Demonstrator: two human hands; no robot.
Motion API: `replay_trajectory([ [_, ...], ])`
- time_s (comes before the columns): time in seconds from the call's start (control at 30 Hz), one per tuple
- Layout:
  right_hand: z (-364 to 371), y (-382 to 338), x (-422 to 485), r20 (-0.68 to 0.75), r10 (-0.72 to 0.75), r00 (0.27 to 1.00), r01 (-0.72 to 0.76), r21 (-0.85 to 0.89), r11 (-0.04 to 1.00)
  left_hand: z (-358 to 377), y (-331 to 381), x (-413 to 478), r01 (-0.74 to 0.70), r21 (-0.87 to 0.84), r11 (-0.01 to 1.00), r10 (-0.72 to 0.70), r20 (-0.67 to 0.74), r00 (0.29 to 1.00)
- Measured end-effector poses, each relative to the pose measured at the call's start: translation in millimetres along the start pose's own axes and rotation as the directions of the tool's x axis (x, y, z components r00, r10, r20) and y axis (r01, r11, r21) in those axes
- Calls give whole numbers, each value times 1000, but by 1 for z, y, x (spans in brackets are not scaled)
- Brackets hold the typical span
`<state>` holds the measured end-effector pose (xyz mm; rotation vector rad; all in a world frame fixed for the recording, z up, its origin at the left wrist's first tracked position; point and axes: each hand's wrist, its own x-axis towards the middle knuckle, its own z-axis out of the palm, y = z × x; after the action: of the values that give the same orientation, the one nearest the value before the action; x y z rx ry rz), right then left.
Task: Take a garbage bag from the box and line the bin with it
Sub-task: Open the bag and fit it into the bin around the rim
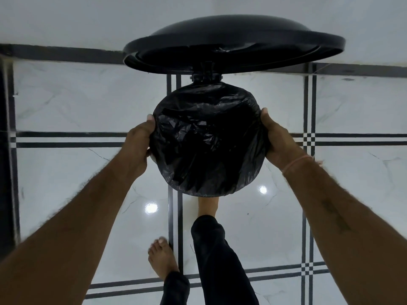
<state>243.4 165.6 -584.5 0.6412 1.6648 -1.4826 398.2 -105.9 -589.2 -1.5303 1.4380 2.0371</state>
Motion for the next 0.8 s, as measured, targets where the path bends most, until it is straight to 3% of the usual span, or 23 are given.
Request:
replay_trajectory([
  [0.1, -1, -2, -3, -26, -2, 1000, 2, -16, 1000, 0, -4, -1, 43, -57, 997, -41, 29, 999],
  [0.2, 0, 2, -16, -134, 33, 990, -32, 9, 999, -4, -12, -4, 86, -222, 971, -80, 37, 996],
  [0.27, 3, 13, -28, -184, 20, 983, -19, 10, 1000, -5, -19, -10, 83, -205, 975, -78, 36, 996],
  [0.5, 9, 25, -28, -170, -38, 985, 49, 64, 997, 2, -14, -16, 171, -211, 962, -199, -115, 973],
  [0.63, 14, 37, -34, -376, -65, 924, 90, 49, 995, 15, -22, -28, 97, -302, 948, -185, -277, 943],
  [0.7, 17, 50, -44, -414, 24, 910, 25, 113, 993, 20, -30, -41, 84, -352, 932, -188, -271, 944],
  [0.8, 16, 63, -56, -345, 147, 927, -57, 259, 964, 23, -41, -54, 86, -401, 912, -187, -220, 957],
])
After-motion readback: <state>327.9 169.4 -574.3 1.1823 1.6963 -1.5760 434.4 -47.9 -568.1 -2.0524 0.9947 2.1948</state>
